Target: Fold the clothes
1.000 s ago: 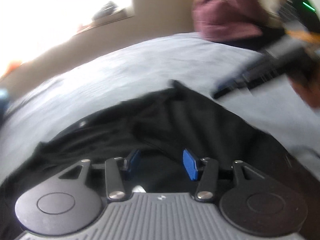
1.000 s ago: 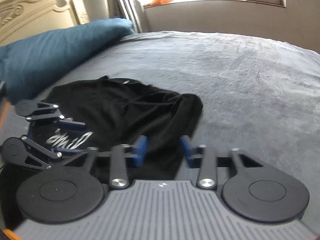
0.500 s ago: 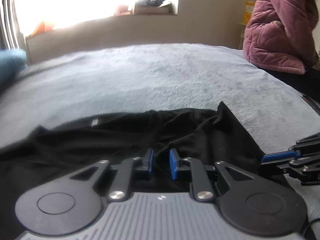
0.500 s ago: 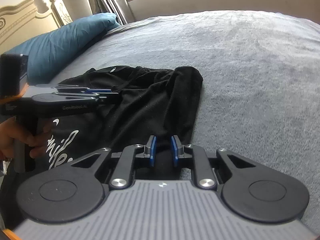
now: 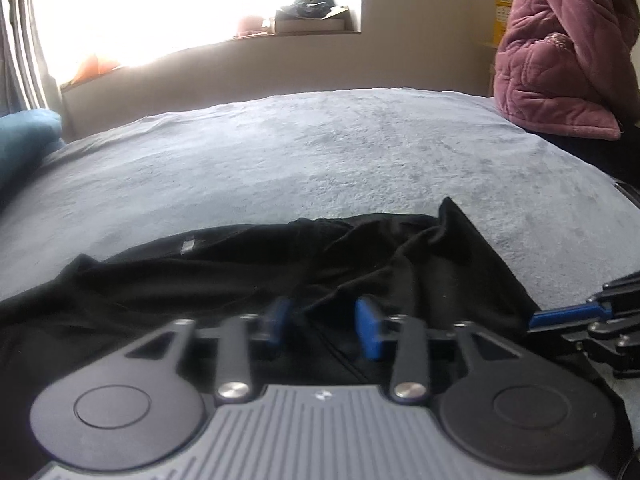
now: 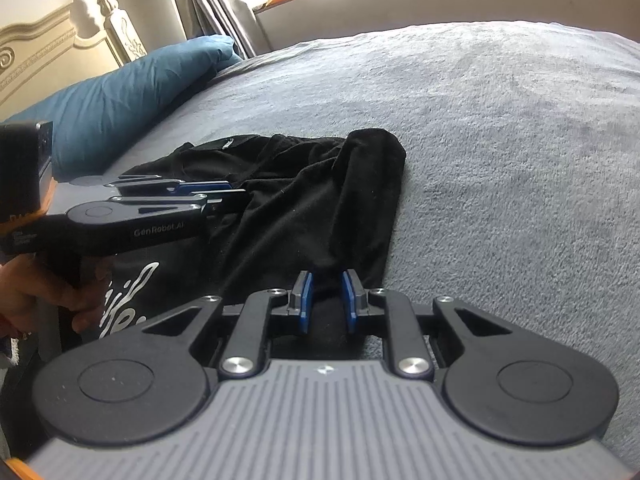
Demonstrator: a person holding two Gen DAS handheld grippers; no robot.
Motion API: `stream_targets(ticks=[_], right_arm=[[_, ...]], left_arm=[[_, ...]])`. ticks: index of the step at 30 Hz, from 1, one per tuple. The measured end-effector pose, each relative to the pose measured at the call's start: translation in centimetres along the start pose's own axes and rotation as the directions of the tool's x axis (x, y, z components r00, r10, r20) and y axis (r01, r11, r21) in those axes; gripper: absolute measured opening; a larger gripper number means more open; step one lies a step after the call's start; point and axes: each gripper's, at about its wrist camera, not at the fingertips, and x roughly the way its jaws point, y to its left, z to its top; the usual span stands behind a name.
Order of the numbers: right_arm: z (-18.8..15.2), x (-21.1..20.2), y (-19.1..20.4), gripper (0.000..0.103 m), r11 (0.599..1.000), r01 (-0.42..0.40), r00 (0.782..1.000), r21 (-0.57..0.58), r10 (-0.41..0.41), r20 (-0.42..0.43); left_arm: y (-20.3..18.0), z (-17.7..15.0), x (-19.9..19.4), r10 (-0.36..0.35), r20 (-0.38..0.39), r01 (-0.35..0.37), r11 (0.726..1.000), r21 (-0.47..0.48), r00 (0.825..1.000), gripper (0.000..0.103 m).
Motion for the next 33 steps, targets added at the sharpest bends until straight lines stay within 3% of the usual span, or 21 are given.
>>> stream_targets(ticks=[2,3,4,5,9,17,22,25,27,29,33], right_arm=[[0.0,0.1,-0.1,0.016,1.0,-0.004,1.0,0.007,0.004,0.0],[0.0,0.2,-0.1,0.016,1.0,-0.005,1.0,0.01,0.005,0.0],[0.0,0.2,-0.1,0.016,1.0,-0.005,1.0,0.011,0.005,0.002],[0.0,0.3,-0.1,0.016,1.0,-0.006,1.0,0.013,0.006,0.004],[-0.1,0.3,-0.1,0.016,1.0,-0.008,1.0,0.01,0.008,0.013],[1.7,0.5,0.4,0.018,0.999,-0.022,0.997,-0.027,0.024,0.071],[5.0,3.9,-0.2,0.018,1.0,-0.012,0.995,-0.012,0.013,0.103],[6.4,6.3,-2.2,0.013,0.994,0.009,0.994,0.107,-0.021,0.11],[6.7,6.1,-3.7,0.014,0.974,-0.016,0.986,0.228,-0.022,0.162],[6.4,4.1,-4.1,0.014,0.966,-0.03,0.98,0.257,-0.022,0.198],[4.6,-0.9,-3.8,0.015,0.975,-0.04,0.985,0.219,0.001,0.174]], left_arm=[[0.0,0.0,0.4,-0.006,-0.012,0.006,1.0,0.002,1.0,0.046],[0.0,0.0,0.3,-0.005,-0.008,0.005,1.0,0.003,1.0,0.04],[0.0,0.0,0.3,-0.004,-0.003,0.004,1.0,0.004,1.0,0.031],[-0.1,-0.1,0.2,-0.002,0.002,0.002,1.0,0.004,1.0,0.01],[0.5,-0.2,-1.3,0.03,0.034,-0.029,0.999,-0.034,0.999,0.007],[1.0,-0.9,-1.1,0.069,-0.016,-0.07,0.995,-0.069,0.997,0.007],[0.5,-0.9,-0.7,0.096,-0.019,-0.097,0.994,-0.046,0.995,0.013],[0.5,-1.1,-0.5,0.119,-0.02,-0.119,0.992,-0.038,0.993,0.025],[0.5,-1.1,-0.6,0.138,-0.017,-0.138,0.99,-0.008,0.99,0.051],[0.7,-1.2,-1.0,0.15,-0.006,-0.15,0.989,0.012,0.989,0.06],[0.8,-1.6,-3.4,0.119,0.058,-0.122,0.991,0.051,0.991,0.061]])
